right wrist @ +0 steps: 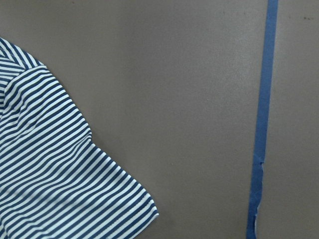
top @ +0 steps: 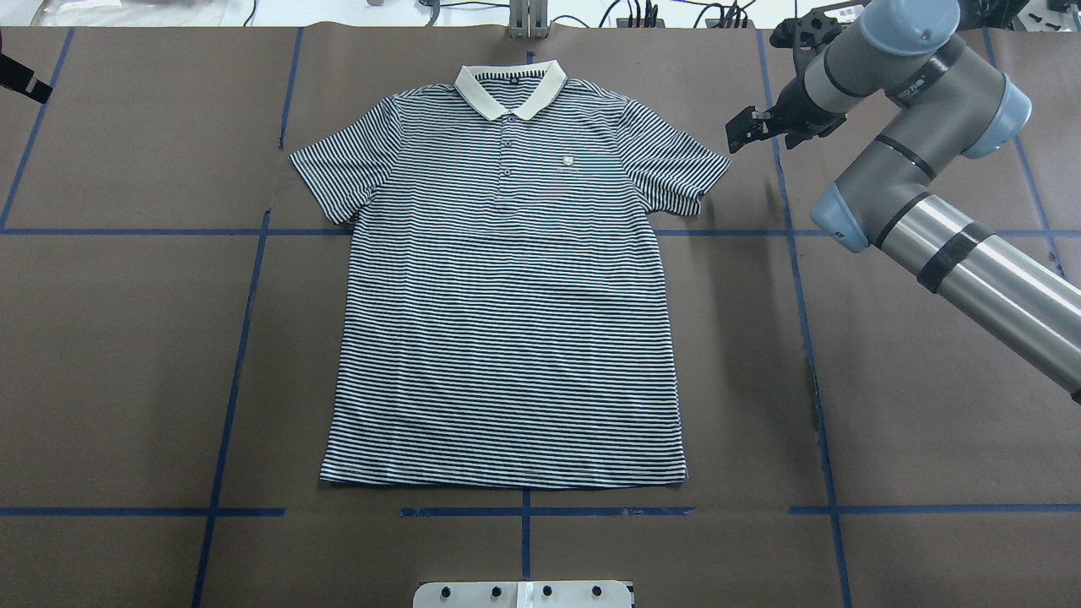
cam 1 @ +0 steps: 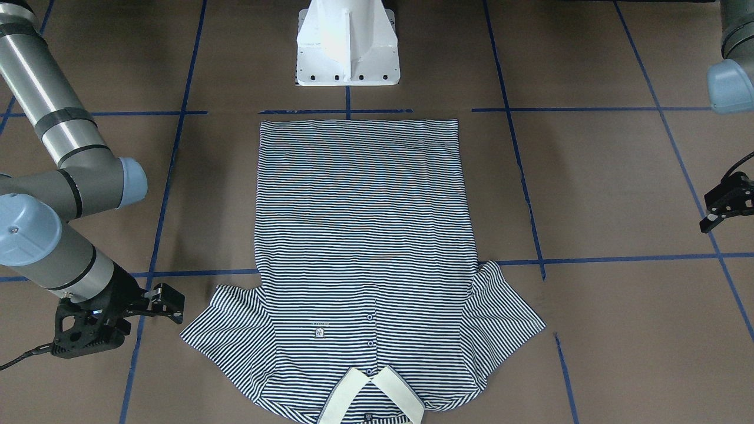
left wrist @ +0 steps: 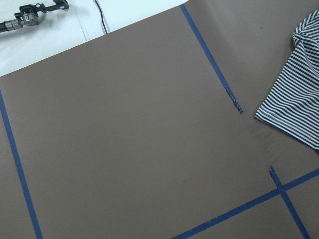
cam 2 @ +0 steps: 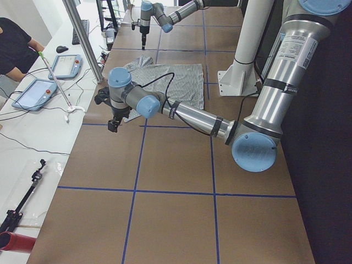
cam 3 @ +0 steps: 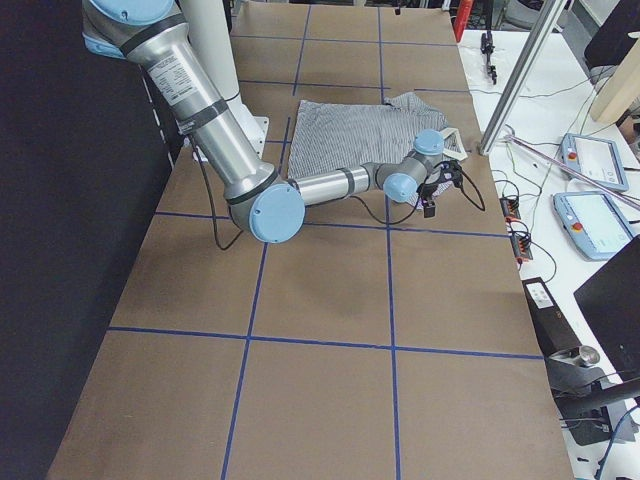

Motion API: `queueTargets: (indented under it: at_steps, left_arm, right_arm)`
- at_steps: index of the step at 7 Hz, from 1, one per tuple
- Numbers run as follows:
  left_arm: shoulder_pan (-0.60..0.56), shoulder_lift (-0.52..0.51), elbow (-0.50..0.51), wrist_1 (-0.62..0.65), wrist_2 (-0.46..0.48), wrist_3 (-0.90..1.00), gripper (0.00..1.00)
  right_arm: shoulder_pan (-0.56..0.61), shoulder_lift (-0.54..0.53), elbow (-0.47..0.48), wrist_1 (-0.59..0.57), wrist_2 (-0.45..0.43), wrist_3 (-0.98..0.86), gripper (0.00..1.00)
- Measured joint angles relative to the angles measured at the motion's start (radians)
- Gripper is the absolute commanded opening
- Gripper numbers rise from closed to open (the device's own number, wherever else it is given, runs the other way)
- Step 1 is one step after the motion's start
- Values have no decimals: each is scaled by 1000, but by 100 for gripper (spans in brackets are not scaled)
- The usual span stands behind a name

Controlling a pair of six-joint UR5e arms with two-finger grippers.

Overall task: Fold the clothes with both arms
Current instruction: 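Move the right gripper to the sleeve nearest it and grasp it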

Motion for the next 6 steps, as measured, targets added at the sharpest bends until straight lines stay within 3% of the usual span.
queueTargets:
  at_steps: [3,6]
  left_arm:
    - [0,0,-5,-1,-3,-12,100]
    - [0,1,-6,1,-4,-12,100]
  right_arm:
    - [-49,56,-50,-37,-66,8,96]
    - [-60,79,-99,-42,-78,3,89]
